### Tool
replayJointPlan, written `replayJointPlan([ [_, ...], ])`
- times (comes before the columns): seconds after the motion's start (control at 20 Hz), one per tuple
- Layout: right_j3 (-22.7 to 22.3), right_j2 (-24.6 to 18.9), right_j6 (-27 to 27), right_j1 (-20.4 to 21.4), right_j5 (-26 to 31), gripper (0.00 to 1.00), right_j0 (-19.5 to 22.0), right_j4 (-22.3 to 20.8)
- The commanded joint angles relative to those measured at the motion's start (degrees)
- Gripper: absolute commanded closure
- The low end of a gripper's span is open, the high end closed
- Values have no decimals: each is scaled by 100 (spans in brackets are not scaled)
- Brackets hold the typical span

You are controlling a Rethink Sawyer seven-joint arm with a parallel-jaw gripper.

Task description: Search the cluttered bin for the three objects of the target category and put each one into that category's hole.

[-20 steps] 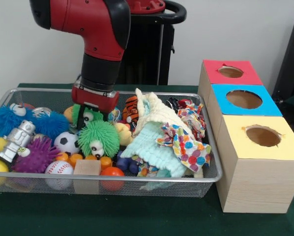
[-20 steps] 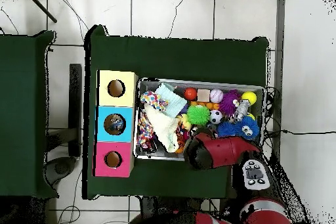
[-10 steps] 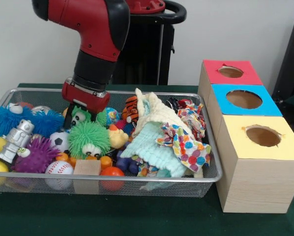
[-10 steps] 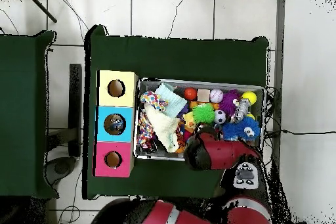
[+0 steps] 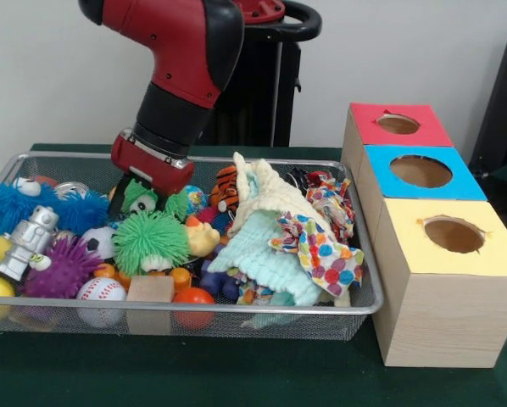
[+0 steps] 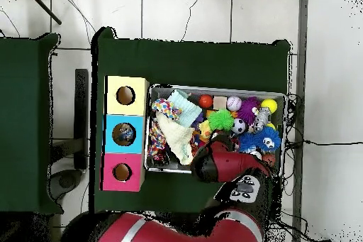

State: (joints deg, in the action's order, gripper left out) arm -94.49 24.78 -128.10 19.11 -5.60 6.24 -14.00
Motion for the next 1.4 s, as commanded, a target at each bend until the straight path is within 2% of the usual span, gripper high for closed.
replayJointPlan([
  [0.05, 213, 219, -925, -178, -343, 0, -120, 613],
  [0.3, 151, 158, -794, -102, -456, 0, -115, 507],
  [0.35, 137, 140, -775, -87, -482, 100, -109, 481],
  [0.65, 155, 61, -798, -57, -633, 100, 1, 454],
  [1.0, 113, -236, -672, 84, -544, 100, 206, 250],
  [1.3, -421, -2562, -25, 893, -189, 100, 1852, -1400],
  [1.35, -439, -2621, -24, 936, -176, 100, 1897, -1475],
  [1.4, -345, -2426, -79, 912, -313, 100, 1750, -1539],
])
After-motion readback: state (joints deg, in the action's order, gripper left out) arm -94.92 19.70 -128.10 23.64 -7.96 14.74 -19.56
